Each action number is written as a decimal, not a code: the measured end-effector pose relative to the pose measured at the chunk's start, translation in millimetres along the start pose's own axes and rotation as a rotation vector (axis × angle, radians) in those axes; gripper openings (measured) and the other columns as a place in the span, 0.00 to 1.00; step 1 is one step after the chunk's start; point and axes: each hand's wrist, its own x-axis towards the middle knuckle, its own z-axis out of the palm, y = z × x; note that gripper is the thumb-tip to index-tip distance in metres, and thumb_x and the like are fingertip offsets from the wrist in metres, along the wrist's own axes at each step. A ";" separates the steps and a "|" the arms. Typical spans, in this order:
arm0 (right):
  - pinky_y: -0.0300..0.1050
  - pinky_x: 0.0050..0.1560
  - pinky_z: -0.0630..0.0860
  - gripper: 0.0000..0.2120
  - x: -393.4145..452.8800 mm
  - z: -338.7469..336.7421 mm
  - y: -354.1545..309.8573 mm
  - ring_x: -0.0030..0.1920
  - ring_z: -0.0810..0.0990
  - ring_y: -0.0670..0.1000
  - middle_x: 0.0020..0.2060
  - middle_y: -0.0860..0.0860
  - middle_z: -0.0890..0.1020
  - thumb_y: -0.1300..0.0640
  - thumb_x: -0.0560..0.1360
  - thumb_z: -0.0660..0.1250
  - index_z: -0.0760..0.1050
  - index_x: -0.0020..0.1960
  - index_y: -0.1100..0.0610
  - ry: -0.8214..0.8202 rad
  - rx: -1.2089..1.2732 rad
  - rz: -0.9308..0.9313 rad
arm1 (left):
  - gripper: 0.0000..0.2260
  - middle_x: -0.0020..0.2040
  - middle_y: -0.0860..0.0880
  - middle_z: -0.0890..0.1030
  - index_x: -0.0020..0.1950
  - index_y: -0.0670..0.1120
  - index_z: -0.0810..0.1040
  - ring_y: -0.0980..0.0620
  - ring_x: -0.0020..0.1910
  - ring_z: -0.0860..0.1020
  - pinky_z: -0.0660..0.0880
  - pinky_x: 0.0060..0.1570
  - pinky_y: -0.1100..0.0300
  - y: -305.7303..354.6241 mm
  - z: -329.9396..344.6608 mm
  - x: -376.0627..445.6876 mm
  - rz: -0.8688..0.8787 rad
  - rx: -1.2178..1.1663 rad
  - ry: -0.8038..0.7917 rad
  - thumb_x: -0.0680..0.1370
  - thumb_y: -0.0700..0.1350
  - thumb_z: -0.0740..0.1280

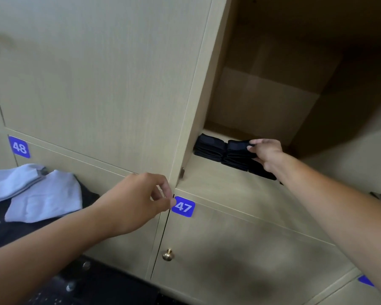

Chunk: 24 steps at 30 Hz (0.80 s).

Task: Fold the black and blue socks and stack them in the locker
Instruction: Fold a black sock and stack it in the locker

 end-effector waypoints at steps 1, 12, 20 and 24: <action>0.52 0.61 0.80 0.09 -0.2 0.2 0.3 0.54 0.82 0.57 0.54 0.59 0.82 0.70 0.76 0.70 0.81 0.51 0.58 -0.006 0.007 0.007 | 0.04 0.39 0.58 0.85 0.44 0.55 0.80 0.61 0.38 0.82 0.79 0.43 0.54 -0.2 -1.3 -0.8 -0.002 -0.001 -0.006 0.78 0.52 0.71; 0.45 0.63 0.76 0.08 4.9 0.2 3.7 0.56 0.80 0.54 0.54 0.54 0.82 0.65 0.73 0.76 0.82 0.50 0.57 -0.062 -0.318 -0.092 | 0.04 0.38 0.57 0.85 0.44 0.53 0.80 0.57 0.34 0.83 0.81 0.48 0.50 -6.9 -7.2 -4.8 -0.009 0.001 -0.047 0.78 0.50 0.71; 0.36 0.56 0.69 0.09 -7.4 -2.4 -0.4 0.51 0.76 0.48 0.48 0.50 0.80 0.63 0.76 0.73 0.82 0.56 0.63 -0.075 -0.576 -0.273 | 0.03 0.38 0.57 0.85 0.44 0.54 0.80 0.59 0.33 0.82 0.80 0.47 0.53 -10.8 -7.6 -1.7 -0.003 0.041 -0.076 0.77 0.51 0.72; 0.38 0.55 0.68 0.05 -28.7 -8.9 -1.1 0.53 0.78 0.51 0.48 0.50 0.81 0.60 0.77 0.72 0.82 0.53 0.58 -0.110 -0.573 -0.370 | 0.04 0.38 0.57 0.85 0.44 0.54 0.80 0.59 0.34 0.82 0.81 0.49 0.50 -10.6 -10.4 1.1 -0.009 0.054 -0.082 0.77 0.51 0.72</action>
